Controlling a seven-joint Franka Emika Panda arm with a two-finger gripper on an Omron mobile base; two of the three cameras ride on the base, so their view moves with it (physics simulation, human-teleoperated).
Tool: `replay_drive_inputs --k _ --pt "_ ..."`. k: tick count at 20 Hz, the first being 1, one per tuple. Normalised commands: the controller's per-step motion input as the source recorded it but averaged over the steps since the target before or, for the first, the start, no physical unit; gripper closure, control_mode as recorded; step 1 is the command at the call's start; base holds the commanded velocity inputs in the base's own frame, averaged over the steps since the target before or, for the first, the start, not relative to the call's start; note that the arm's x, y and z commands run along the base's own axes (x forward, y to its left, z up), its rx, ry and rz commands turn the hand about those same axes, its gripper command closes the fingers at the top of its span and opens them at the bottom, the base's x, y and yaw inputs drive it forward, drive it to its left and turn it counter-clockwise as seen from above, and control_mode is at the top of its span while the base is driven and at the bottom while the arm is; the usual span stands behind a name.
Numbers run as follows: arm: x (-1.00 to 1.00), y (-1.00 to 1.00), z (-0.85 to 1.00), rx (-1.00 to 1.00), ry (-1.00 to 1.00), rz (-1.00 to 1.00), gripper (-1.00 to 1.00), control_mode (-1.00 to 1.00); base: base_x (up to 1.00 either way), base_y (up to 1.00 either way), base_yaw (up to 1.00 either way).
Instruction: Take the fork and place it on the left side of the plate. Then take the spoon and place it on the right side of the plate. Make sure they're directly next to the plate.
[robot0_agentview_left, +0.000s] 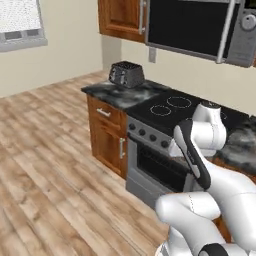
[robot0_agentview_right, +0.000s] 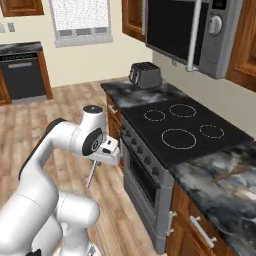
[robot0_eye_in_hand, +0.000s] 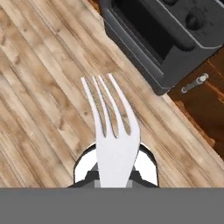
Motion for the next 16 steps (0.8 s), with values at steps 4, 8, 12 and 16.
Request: replay_drive_inputs --k 4,8,12,16 --pt "0.0 0.0 0.0 0.0 0.0 0.0 1.0 1.0 0.01 0.0 0.95" --pt "0.0 0.0 0.0 0.0 0.0 0.0 1.0 1.0 0.23 0.0 0.91" --pt "0.0 0.0 0.0 0.0 0.0 0.0 1.0 1.0 0.65 0.0 0.83" --pt "0.0 0.0 0.0 0.0 0.0 0.0 1.0 1.0 0.84 0.0 0.78"
